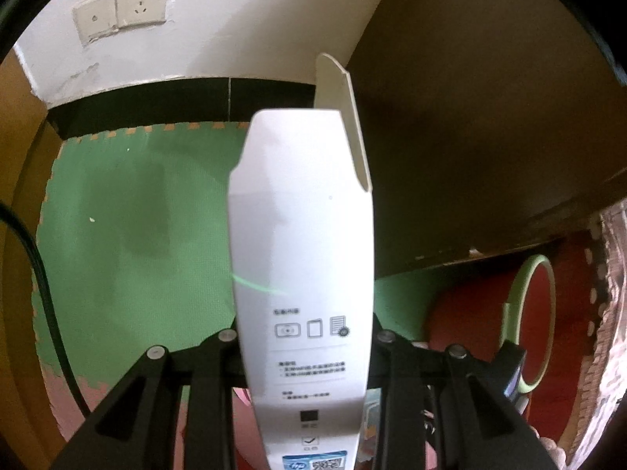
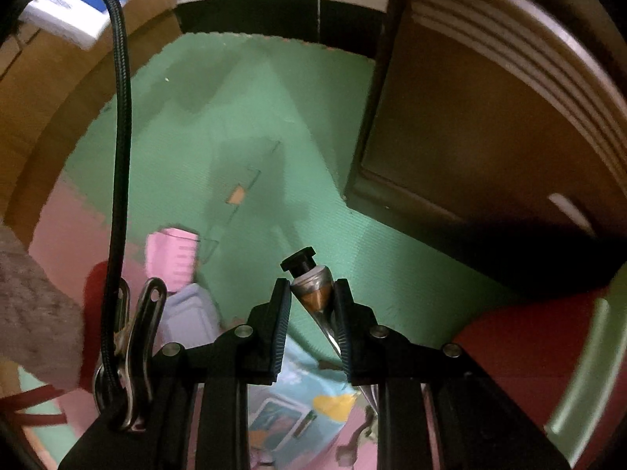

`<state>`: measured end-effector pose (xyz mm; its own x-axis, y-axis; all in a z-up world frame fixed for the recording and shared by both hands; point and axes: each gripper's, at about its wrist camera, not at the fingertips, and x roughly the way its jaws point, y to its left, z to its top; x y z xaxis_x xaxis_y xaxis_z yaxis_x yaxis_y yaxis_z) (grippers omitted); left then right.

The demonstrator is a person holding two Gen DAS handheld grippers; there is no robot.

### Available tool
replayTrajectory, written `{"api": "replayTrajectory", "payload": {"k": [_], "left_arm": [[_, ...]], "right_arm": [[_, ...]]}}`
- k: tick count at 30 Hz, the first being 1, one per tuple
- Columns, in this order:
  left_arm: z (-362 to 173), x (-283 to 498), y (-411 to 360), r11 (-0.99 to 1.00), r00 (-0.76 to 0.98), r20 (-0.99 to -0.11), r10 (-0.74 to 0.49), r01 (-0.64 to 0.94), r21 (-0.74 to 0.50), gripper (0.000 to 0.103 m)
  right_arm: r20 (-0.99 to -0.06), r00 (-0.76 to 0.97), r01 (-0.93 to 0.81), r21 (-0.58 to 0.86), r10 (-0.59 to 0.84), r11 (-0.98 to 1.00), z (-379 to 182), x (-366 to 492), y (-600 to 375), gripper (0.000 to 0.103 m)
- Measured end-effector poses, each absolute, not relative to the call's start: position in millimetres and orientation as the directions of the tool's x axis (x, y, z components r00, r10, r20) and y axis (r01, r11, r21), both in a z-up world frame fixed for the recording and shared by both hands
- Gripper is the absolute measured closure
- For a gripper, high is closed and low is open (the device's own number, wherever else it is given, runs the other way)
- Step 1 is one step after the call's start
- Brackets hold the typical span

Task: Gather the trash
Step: 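Carry the HP box and brown bottle in both tools over the red bucket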

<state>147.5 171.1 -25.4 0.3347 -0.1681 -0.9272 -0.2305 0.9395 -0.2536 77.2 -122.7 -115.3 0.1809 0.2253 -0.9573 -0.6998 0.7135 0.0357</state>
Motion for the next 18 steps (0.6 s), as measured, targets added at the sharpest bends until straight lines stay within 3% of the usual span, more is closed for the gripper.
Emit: {"api": "replayTrajectory", "payload": {"k": [7, 18], "left_arm": [[-27.6, 116.0, 164.2, 0.909, 0.322, -0.928, -0.19, -0.301, -0.29, 0.07], [-16.5, 75.5, 117.9, 0.924, 0.34, -0.915, -0.218, -0.229, -0.305, 0.07]], "right_arm": [[-0.945, 0.22, -0.683, 0.027, 0.241, 0.73, -80.3, 53.9, -117.5, 0.08], [-0.931, 0.283, -0.622, 0.004, 0.23, 0.783, -29.7, 19.3, -145.6, 0.08]]}}
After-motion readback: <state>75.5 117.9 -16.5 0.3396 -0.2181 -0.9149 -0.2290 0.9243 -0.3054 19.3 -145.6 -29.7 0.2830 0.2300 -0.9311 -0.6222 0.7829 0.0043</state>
